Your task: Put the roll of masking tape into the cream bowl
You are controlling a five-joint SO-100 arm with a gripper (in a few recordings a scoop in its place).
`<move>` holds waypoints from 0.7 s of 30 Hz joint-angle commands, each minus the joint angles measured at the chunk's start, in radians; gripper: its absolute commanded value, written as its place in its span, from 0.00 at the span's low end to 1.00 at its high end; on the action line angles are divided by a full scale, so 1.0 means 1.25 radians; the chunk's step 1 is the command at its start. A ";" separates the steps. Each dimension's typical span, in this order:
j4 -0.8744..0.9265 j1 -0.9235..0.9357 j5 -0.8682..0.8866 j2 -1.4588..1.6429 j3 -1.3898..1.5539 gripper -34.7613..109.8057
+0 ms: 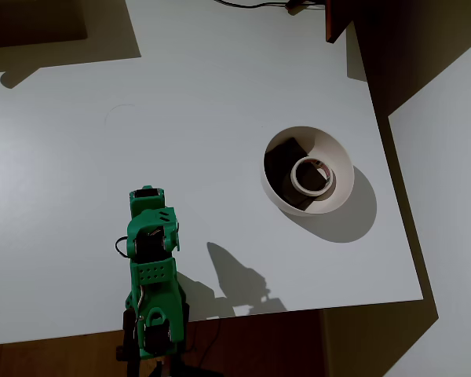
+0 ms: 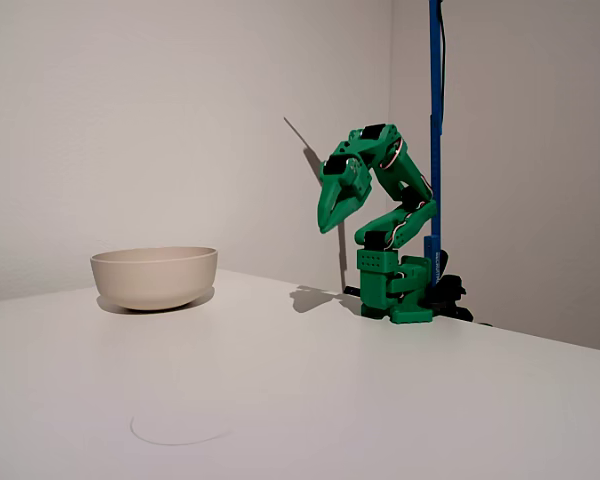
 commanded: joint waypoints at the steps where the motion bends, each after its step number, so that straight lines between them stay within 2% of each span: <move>1: -0.011 -0.027 0.002 0.076 0.086 0.18; 13: 0.091 -0.052 -0.005 0.366 0.307 0.18; 21: 0.112 -0.023 -0.016 0.366 0.356 0.18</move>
